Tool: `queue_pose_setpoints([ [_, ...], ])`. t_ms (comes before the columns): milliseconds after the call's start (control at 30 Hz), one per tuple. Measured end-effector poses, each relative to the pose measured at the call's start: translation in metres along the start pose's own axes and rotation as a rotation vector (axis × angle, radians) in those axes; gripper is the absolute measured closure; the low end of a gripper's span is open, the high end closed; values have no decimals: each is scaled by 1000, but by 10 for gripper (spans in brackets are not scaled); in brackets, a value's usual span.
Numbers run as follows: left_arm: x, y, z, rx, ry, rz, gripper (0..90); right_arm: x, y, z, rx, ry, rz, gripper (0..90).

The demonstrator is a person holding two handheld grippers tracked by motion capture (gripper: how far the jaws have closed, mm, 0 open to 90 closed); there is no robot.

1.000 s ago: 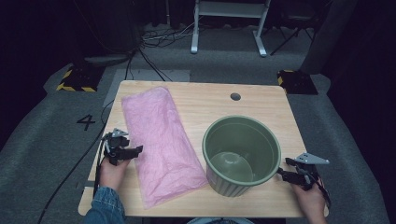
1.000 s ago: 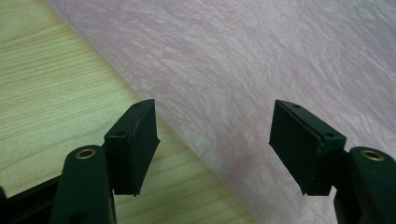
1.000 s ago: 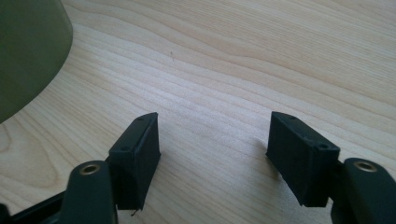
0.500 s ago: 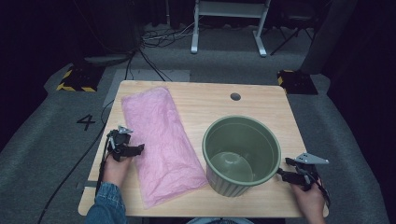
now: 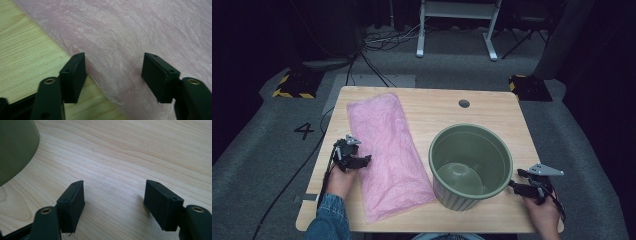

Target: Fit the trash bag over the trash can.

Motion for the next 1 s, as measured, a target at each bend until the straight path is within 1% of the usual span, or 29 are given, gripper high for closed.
queue_pose_setpoints([
  [33, 0, 2, 0, 0, 1, -2, 442, 0, 0, 0, 0, 0, 0, 328],
  [67, 0, 3, 0, 5, 4, 0, 464, 0, 0, 0, -1, -1, 0, 328],
  [100, 0, 4, 0, 5, 11, 0, 518, 0, 0, 0, 0, 0, 0, 328],
  [133, 0, 6, -1, 7, 17, 4, 518, 0, 0, 0, 0, 0, 0, 328],
  [200, 0, 8, -1, 15, 40, 8, 588, 0, 0, 0, 0, 0, 0, 328],
  [267, 0, 10, -1, 11, 37, 7, 658, 0, 0, 0, 2, 0, 0, 327],
  [367, 1, 9, -1, 18, 41, 14, 788, 0, 0, 0, 1, 0, 0, 326],
  [400, 1, 9, -1, 19, 42, 9, 851, 0, 0, 0, 2, 0, 0, 327],
  [433, 1, 9, -1, 21, 46, 0, 874, 0, 0, 0, 1, 0, 0, 327],
  [467, 0, 9, -1, 26, 51, -18, 891, 0, 0, 0, 1, 0, 0, 327],
  [533, 1, 8, -1, 42, 56, -43, 893, 0, 0, 0, 1, 0, 0, 327],
  [567, 2, 9, -1, 42, 64, -61, 893, 0, 0, 0, 1, 0, 0, 327],
  [600, 4, 9, 0, 37, 80, -73, 894, 0, 0, 0, 1, 0, 0, 326],
  [833, 27, 15, 12, 45, 206, -151, 894, 0, 0, 0, 1, 0, 0, 326],
  [1000, 44, 18, 18, 79, 269, -221, 894, 0, 0, 0, 1, 0, 0, 326],
])
Point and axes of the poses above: each handheld gripper's, and its own axes: x roughly backward along the jaws, z roughly out of its top, y roughly to its right, the point moved 9 cm from there along -x, roughly forward along the jaws, and after that the axes turned 13 degrees about x, right-handed, at the moved point
